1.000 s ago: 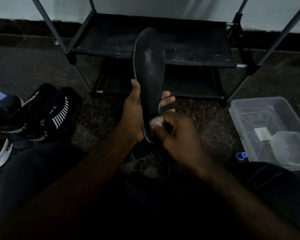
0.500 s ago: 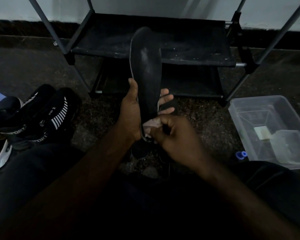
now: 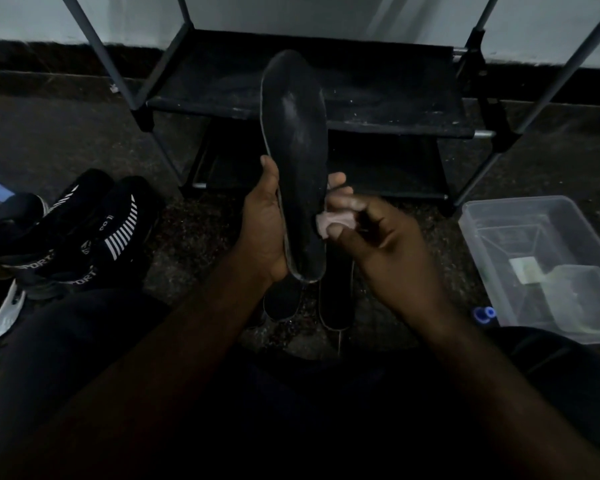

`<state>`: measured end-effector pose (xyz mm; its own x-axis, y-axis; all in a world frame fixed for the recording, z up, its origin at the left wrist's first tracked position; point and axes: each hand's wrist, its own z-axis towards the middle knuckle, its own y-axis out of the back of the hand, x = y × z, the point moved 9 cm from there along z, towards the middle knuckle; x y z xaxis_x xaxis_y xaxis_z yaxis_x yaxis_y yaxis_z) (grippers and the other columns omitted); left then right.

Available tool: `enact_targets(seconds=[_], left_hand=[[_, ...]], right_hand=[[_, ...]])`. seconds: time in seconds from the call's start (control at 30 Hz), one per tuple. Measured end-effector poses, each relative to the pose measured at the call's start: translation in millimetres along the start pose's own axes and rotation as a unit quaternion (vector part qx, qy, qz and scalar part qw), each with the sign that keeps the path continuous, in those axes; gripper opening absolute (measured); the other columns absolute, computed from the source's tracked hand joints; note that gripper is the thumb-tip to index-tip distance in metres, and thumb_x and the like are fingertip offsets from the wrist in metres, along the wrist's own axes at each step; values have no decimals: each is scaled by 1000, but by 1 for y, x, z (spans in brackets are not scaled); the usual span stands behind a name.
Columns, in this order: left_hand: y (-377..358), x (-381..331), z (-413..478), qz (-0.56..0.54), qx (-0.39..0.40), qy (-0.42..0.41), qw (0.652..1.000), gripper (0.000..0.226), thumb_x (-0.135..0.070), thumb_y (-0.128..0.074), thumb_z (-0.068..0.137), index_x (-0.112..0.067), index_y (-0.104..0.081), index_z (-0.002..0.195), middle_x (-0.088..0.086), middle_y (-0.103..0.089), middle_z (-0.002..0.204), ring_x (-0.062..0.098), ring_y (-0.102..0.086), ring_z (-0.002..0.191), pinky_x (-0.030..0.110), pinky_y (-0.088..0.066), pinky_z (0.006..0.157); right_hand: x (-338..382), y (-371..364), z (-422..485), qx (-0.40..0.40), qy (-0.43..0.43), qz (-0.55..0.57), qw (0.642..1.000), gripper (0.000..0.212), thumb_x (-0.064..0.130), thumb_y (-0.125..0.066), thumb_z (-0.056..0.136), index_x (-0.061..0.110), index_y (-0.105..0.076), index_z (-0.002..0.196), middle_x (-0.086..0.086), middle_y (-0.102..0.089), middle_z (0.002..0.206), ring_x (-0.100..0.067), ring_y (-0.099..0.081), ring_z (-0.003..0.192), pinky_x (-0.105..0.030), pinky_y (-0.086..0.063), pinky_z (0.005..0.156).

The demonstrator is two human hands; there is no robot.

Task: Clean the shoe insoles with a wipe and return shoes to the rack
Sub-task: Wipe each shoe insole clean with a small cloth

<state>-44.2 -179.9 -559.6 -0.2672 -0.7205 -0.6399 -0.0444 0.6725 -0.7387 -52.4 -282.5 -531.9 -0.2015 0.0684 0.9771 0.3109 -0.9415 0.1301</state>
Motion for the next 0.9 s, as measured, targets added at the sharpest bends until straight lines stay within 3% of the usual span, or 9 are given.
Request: enact_targets(seconds=[0.13,0.23,0.3,0.4,0.53,0.63,0.73,0.83,0.9], left_hand=[[9,-2,3,10,-27,-7,1000,90,-69,-10,94,-13,-79,84,8,-71,96,21,-65,94,47,-45,98],[16,-3,3,-5,-42,-12,999,88,-69,-13,94,-8,-76,94,8,-71,96,20,-68,93,50,-42,102],[14,-4,3,-16,-43,-24,999,81,-67,-15,95,-7,-68,104,10,-69,97,23,-68,92,49,-47,96],[6,-2,2,6,-33,-19,999,83,-66,-13,96,-9,-73,95,10,-70,93,22,-68,84,41,-48,85],[14,0,-1,0,-65,-22,998,80,-67,-17,95,-6,-68,104,12,-69,98,24,-68,89,50,-49,93],[10,6,1,20,-46,8,999,88,-73,-14,91,-7,-72,99,11,-72,94,23,-64,82,39,-45,81],[6,12,3,41,-27,40,998,92,-76,-12,87,-2,-62,108,12,-70,95,24,-62,81,34,-45,70],[13,11,2,15,-43,23,999,89,-74,-18,90,0,-62,113,12,-69,100,24,-61,91,43,-50,89],[17,9,1,4,-55,9,998,89,-71,-18,92,-3,-74,98,10,-71,96,23,-66,91,48,-45,100]], right_hand=[[-2,-21,-10,34,16,-93,995,21,1,-72,85,14,-75,101,12,-71,95,-1,-68,93,-20,-53,87],[5,-37,-17,88,39,-89,991,20,-1,-71,84,10,-76,100,4,-73,95,-5,-70,89,-22,-56,84],[3,-27,-11,57,47,-97,993,16,0,-70,85,9,-76,97,3,-73,95,-4,-69,90,-25,-56,85],[-4,-9,-3,-14,37,-131,991,14,5,-70,86,16,-74,93,5,-73,95,-3,-69,91,-31,-57,85],[6,-32,-15,65,80,-161,982,17,2,-69,85,11,-75,99,8,-69,94,-1,-66,88,-16,-53,80],[8,-19,-9,6,96,-191,977,13,5,-69,86,13,-74,94,8,-68,91,-3,-64,85,-19,-52,78],[7,-1,-3,-60,82,-223,970,9,10,-70,85,15,-73,92,4,-68,91,-1,-62,84,-11,-47,76],[5,-28,-12,57,63,-168,982,17,3,-67,86,13,-74,97,5,-70,94,-3,-66,88,-16,-52,79],[9,-38,-17,86,82,-164,979,17,1,-67,85,10,-74,98,2,-70,95,-7,-67,88,-25,-55,79]])
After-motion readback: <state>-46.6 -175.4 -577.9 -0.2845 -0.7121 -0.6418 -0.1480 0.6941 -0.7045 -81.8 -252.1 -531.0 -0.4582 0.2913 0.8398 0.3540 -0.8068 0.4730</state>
